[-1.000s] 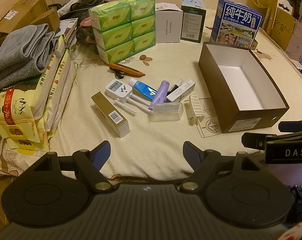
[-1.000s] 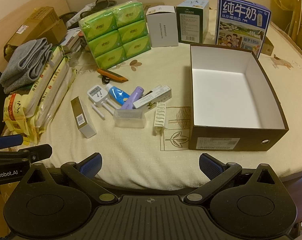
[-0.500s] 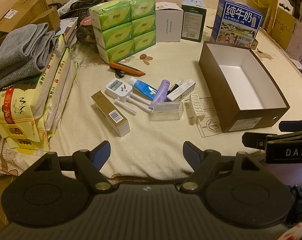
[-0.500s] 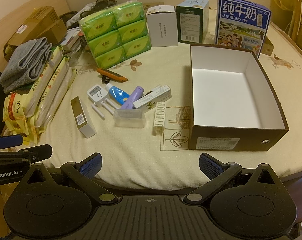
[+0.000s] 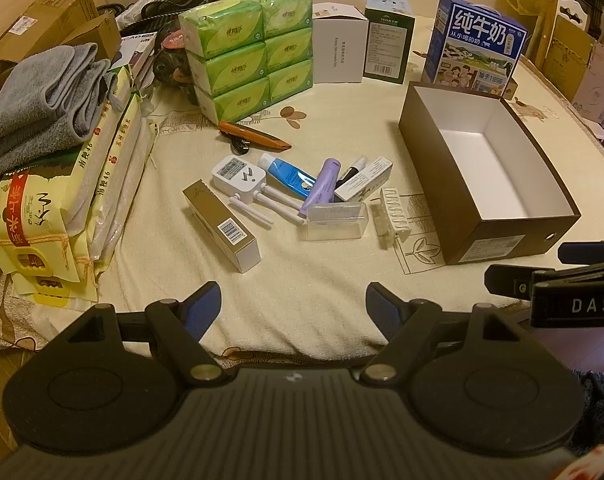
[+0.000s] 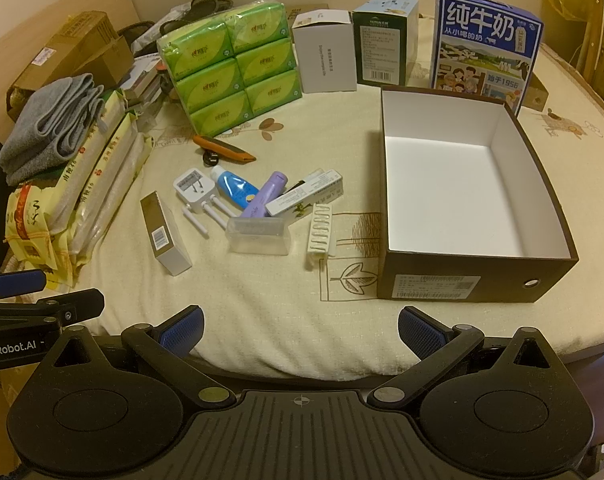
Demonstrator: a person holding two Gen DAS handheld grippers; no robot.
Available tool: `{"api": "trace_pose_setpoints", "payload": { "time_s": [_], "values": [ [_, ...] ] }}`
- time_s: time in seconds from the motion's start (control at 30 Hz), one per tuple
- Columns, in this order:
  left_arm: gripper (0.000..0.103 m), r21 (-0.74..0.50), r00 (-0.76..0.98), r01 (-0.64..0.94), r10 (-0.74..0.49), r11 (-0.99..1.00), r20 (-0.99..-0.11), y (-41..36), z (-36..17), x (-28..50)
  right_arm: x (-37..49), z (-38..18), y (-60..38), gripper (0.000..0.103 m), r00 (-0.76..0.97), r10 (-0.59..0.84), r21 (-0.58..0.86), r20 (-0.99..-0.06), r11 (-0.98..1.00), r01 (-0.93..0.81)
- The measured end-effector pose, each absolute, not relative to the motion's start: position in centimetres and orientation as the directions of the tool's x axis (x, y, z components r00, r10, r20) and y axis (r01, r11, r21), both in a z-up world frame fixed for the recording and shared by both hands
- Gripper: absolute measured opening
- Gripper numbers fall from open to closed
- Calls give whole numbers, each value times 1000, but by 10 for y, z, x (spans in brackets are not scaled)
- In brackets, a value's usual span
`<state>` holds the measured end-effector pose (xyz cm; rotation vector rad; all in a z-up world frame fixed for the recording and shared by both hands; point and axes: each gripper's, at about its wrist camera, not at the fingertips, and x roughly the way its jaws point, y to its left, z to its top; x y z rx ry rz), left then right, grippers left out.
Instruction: Organize rigid objects
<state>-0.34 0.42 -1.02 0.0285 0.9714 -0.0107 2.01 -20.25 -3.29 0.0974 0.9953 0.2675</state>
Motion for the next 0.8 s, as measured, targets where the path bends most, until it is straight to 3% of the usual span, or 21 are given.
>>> {"api": "trace_pose_setpoints", "payload": {
  "time_s": [0.8],
  "values": [
    [77, 18, 556, 23, 2, 1000, -831, 10, -29, -4, 25, -40, -198, 101, 507, 268, 203, -819, 962, -180]
  ]
}}
